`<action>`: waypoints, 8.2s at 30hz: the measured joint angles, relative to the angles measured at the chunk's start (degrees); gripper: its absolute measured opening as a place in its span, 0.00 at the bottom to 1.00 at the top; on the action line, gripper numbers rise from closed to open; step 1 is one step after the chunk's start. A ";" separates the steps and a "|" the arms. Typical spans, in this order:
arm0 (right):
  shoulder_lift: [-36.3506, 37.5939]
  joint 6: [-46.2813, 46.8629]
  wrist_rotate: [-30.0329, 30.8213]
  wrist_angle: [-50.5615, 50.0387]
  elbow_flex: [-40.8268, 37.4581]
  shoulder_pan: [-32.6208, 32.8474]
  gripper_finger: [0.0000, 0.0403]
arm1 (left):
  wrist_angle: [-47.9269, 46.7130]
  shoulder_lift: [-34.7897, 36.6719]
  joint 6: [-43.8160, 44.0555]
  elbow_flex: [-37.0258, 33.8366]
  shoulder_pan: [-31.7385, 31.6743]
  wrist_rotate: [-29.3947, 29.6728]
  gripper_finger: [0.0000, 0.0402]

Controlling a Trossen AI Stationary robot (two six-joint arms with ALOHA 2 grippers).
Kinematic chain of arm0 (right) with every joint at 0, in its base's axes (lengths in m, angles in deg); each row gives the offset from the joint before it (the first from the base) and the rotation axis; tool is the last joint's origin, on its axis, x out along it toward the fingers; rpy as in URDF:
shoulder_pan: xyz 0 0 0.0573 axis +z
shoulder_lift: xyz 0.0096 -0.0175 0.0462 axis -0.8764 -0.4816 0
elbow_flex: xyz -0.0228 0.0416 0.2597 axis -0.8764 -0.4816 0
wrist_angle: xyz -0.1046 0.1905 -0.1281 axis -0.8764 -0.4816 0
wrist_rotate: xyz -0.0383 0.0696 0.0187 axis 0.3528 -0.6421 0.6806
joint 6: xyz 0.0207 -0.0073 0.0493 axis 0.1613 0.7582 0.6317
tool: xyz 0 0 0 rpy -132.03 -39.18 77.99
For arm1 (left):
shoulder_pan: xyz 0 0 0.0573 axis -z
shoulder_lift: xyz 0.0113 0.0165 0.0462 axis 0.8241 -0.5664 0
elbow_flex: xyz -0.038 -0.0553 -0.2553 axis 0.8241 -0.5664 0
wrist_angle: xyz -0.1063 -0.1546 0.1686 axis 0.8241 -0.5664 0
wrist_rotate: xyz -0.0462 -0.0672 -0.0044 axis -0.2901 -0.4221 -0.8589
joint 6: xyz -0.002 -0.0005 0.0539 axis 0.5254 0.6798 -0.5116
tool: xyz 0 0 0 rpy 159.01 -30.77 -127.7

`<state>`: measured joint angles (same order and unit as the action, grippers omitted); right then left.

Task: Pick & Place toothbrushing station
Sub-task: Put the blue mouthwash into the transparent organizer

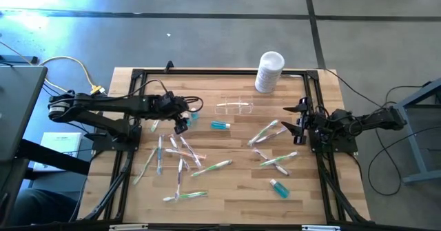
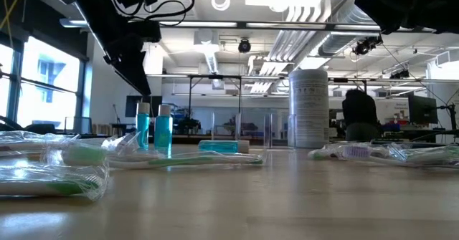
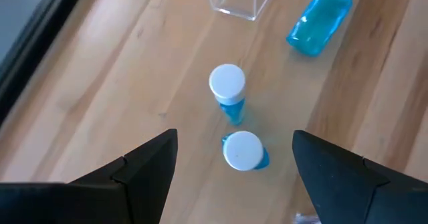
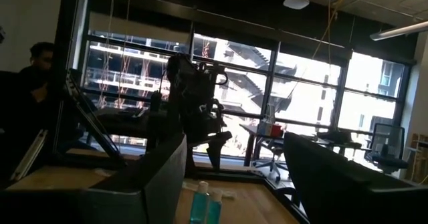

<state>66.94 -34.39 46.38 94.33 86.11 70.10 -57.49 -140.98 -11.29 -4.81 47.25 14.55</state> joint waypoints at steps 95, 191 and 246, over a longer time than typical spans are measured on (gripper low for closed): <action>0.02 1.51 5.01 -2.05 -0.04 -0.02 0.60 | -7.00 -10.27 7.85 16.20 12.11 1.93 0.24; 0.00 1.92 5.16 -6.31 -0.04 0.00 0.60 | 8.74 -47.65 2.01 40.94 -10.88 -20.20 0.24; 0.00 1.90 5.18 -7.23 -0.04 -0.01 0.60 | 9.22 -48.08 1.98 40.89 -10.80 -16.46 0.44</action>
<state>66.94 -32.49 51.56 87.10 86.06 70.09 -48.27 -189.07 -9.31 36.09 36.45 -1.91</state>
